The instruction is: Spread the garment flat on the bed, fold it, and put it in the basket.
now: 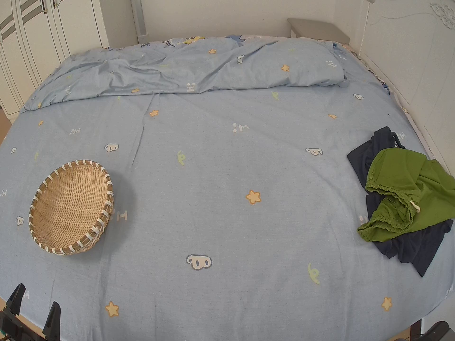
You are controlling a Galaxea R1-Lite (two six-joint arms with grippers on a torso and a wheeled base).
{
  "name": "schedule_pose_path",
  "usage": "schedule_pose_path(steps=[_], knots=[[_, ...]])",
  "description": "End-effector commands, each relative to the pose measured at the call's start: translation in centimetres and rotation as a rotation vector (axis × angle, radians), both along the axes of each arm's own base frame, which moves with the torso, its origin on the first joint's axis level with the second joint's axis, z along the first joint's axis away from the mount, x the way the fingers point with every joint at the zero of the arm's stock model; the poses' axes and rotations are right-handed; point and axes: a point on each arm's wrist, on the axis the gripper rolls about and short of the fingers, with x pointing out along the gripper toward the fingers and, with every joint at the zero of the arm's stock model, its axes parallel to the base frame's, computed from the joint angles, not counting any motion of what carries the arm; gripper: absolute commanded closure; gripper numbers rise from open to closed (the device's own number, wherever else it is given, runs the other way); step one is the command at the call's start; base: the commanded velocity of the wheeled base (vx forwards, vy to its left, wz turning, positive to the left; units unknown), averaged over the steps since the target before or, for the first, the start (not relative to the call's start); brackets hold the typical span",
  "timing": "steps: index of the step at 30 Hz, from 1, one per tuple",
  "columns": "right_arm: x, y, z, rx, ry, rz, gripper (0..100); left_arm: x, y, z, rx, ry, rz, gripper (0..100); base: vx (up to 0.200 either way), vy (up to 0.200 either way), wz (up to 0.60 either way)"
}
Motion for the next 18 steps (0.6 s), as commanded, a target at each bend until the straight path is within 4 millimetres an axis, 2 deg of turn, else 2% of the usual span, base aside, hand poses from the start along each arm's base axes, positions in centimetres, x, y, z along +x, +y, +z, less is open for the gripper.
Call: schedule_pose_path(steps=[1, 3, 5, 6, 10, 11, 12, 18], knots=[[12.1, 0.5, 2.1, -0.145, 0.445, -0.101, 0, 0.0, 0.0, -0.5, 0.000, 0.000, 0.000, 0, 0.000, 0.000, 0.00], [13.4, 0.5, 1.7, -0.169, 0.482, -0.118, 0, 0.0, 0.0, -0.5, 0.000, 0.000, 0.000, 0, 0.000, 0.000, 0.00], [13.5, 0.5, 1.7, -0.171, 0.482, -0.118, 0, 0.0, 0.0, -0.5, 0.000, 0.000, 0.000, 0, 0.000, 0.000, 0.00], [15.9, 0.6, 1.3, -0.182, 0.524, -0.132, 0, 0.0, 0.0, -0.5, 0.000, 0.000, 0.000, 0, 0.000, 0.000, 0.00], [19.3, 0.7, -0.3, -0.208, 0.584, -0.179, 0, 0.0, 0.0, -0.5, 0.000, 0.000, 0.000, 0, 0.000, 0.000, 0.00], [19.3, 0.7, -0.3, -0.208, 0.584, -0.179, 0, 0.0, 0.0, -0.5, 0.000, 0.000, 0.000, 0, 0.000, 0.000, 0.00], [20.3, 0.7, -1.9, -0.226, 0.626, -0.205, 0, 0.0, 0.0, -0.5, 0.000, 0.000, 0.000, 0, 0.000, 0.000, 0.00], [21.3, 0.6, -5.0, -0.248, 0.647, -0.235, 0, 0.0, 0.0, -0.5, 0.000, 0.000, 0.000, 0, 0.000, 0.000, 0.00]])
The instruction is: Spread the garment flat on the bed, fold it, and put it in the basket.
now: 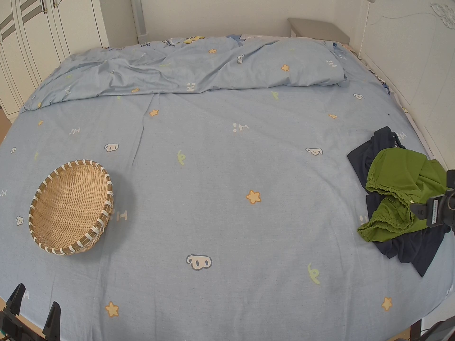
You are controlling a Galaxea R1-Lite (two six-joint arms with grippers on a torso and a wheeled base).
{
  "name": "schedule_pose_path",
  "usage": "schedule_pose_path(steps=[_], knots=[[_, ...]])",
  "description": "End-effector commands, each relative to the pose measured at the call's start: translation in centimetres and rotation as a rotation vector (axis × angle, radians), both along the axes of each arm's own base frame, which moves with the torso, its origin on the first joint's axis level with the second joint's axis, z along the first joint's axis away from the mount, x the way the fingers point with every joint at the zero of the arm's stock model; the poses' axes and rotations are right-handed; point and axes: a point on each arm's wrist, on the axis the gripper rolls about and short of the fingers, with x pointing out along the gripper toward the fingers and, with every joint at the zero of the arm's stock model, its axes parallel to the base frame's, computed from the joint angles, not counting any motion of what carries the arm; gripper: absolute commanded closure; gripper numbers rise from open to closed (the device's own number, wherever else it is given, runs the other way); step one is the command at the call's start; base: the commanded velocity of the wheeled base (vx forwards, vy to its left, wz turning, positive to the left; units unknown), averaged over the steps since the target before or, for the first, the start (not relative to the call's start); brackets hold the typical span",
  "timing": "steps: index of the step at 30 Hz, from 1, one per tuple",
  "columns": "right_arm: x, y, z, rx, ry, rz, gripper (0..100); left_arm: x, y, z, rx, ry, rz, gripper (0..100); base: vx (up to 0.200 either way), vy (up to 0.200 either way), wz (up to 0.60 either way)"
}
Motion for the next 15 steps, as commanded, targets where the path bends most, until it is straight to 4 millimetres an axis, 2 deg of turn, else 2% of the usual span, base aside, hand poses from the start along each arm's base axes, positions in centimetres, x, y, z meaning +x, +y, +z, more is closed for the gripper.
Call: schedule_pose_path(steps=[1, 9, 15], knots=[[3.9, 0.1, -6.1, -0.054, 0.216, -0.038, 0, 0.0, 0.0, -0.5, 0.000, 0.000, 0.000, 0, 0.000, 0.000, 0.00], [5.6, -0.4, -7.8, -0.076, 0.231, -0.108, 0, 0.0, 0.0, -0.5, 0.000, 0.000, 0.000, 0, 0.000, 0.000, 0.00], [7.2, -1.1, -7.6, -0.076, 0.164, -0.151, 0, 0.0, 0.0, -0.5, 0.000, 0.001, 0.000, 0, 0.000, 0.000, 0.00]])
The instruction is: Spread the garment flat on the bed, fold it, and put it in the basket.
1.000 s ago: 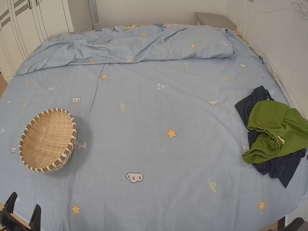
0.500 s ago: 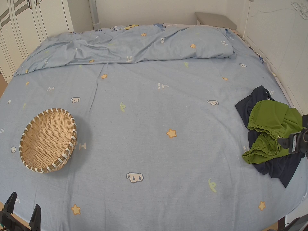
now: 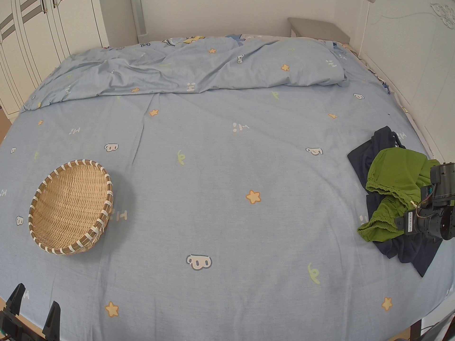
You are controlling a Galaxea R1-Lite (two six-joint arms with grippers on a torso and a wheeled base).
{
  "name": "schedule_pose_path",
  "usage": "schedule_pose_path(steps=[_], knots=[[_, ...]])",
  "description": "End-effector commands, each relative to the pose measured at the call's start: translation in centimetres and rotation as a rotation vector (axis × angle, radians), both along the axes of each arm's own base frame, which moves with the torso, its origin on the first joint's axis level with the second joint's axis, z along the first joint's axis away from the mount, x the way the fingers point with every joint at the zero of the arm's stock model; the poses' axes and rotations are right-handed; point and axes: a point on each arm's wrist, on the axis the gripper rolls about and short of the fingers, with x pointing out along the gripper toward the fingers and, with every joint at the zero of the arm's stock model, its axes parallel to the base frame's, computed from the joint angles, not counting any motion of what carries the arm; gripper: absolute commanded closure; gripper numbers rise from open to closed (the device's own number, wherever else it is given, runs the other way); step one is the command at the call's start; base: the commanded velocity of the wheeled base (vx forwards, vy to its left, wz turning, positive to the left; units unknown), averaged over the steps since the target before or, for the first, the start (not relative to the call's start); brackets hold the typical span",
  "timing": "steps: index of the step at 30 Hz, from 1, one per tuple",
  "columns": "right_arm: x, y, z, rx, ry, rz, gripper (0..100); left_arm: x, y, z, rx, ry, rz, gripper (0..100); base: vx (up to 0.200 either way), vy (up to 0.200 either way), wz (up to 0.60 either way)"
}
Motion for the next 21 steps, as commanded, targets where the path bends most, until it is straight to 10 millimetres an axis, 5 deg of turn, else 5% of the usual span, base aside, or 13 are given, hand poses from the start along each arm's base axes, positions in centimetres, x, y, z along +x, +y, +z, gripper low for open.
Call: schedule_pose_path(steps=[1, 21], knots=[[1.6, -0.6, -1.1, -0.001, 0.025, -0.030, 0, 0.0, 0.0, -0.5, 0.000, 0.000, 0.000, 0, 0.000, 0.000, 0.00], [5.9, -1.4, -1.7, -0.003, -0.085, -0.077, 0, 0.0, 0.0, -0.5, 0.000, 0.000, 0.000, 0, 0.000, 0.000, 0.00]])
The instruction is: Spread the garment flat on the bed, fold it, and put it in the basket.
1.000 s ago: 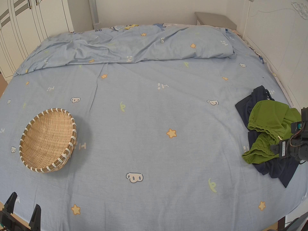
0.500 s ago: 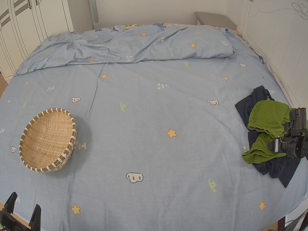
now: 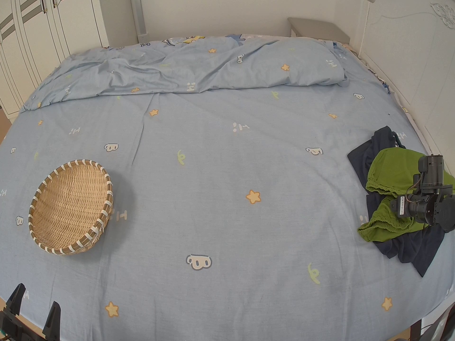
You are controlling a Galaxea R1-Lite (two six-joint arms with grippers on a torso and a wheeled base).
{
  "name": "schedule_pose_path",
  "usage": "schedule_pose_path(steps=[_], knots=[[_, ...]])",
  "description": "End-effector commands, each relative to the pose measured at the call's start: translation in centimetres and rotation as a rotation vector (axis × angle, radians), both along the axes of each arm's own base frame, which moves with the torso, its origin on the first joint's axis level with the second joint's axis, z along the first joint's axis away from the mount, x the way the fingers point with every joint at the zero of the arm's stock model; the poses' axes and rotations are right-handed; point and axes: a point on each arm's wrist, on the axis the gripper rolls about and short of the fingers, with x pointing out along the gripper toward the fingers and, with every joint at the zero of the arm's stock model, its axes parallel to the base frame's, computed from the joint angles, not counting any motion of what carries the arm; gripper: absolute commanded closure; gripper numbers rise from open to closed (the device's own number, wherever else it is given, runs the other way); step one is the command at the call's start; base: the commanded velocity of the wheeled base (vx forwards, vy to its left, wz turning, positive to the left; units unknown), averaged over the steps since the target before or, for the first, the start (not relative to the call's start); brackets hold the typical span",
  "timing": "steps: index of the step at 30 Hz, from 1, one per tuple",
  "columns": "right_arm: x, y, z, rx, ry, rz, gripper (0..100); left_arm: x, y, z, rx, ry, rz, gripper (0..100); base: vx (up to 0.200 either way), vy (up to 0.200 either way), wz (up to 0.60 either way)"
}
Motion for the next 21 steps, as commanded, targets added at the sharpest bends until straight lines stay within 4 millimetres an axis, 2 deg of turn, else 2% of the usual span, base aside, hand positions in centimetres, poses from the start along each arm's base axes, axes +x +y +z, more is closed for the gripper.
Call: schedule_pose_path(steps=[1, 12, 13, 21], knots=[[0.6, 0.0, -0.3, -0.002, 0.004, 0.000, 0, 0.0, 0.0, -0.5, 0.000, 0.000, 0.000, 0, 0.000, 0.000, 0.00], [1.8, -0.6, -1.0, -0.016, 0.000, -0.035, 0, 0.0, 0.0, -0.5, 0.000, 0.000, 0.000, 0, 0.000, 0.000, 0.00], [1.9, -0.6, -1.0, -0.013, -0.004, -0.034, 100, 0.0, 0.0, -0.5, 0.000, 0.000, 0.000, 0, 0.000, 0.000, 0.00], [1.8, -0.3, 0.4, -0.011, -0.043, -0.020, 100, 0.0, 0.0, -0.5, 0.000, 0.000, 0.000, 0, 0.000, 0.000, 0.00]])
